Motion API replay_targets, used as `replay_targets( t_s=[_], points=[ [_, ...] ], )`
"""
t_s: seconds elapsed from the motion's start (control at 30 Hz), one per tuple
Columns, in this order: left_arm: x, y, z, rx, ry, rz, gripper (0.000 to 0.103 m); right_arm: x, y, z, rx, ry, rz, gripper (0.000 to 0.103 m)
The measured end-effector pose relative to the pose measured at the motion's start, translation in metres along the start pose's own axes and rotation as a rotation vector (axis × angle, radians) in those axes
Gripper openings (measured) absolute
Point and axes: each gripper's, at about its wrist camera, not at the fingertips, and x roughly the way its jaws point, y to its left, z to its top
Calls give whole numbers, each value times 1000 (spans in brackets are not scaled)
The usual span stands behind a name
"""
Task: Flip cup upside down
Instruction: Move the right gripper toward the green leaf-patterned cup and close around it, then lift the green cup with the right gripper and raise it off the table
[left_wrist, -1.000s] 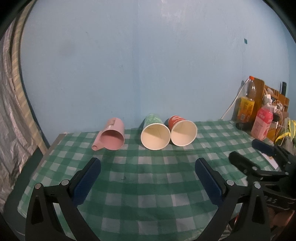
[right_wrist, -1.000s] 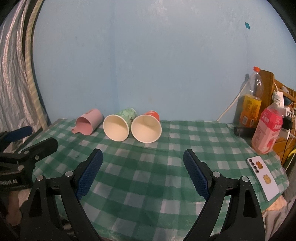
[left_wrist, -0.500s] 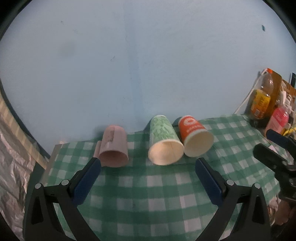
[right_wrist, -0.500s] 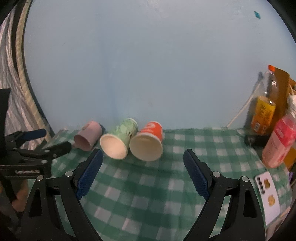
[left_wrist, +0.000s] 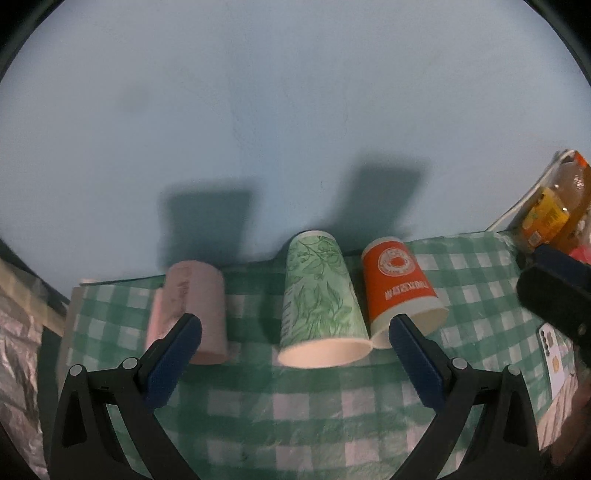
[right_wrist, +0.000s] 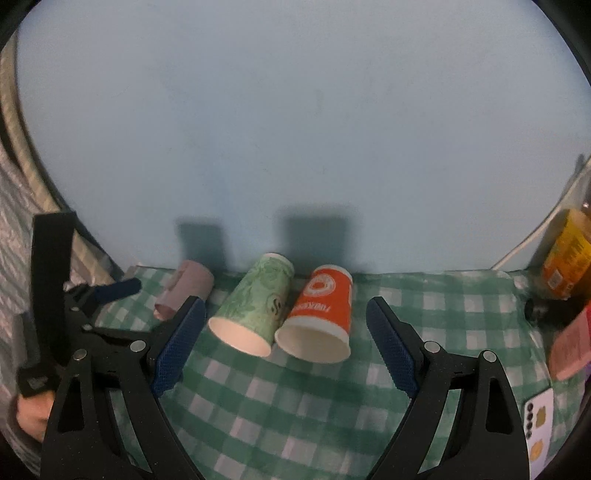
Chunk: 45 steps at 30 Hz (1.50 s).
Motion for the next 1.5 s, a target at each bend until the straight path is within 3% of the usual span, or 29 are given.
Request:
replay_targets(
  t_s=[0.17,0.43,0.6,0.73,0.9,1.0,1.23,1.5],
  points=[
    [34,-2,13,-24,69,42,102,29,-18,19,84,91,16,88],
    [75,-9,24,-32,143,7,102,76,-44,17,185,222,28,88],
    [95,-6,29,-48,183,14,102,88,-51,11,206,259,25,88],
    [107,-3,34,-69,207,-23,101,93,-54,7,209,270,18,88],
    [128,-5,41,-65,259,-45,92,92,-52,3,208,275,21,88],
    [140,-5,44,-75,287,-65,76,92,-51,4,216,279,17,88],
    [145,-9,50,-64,282,-52,76,89,-51,3,216,275,12,88],
    [119,-11,41,-48,253,-81,75,71,-46,-1,198,249,17,88]
  ],
)
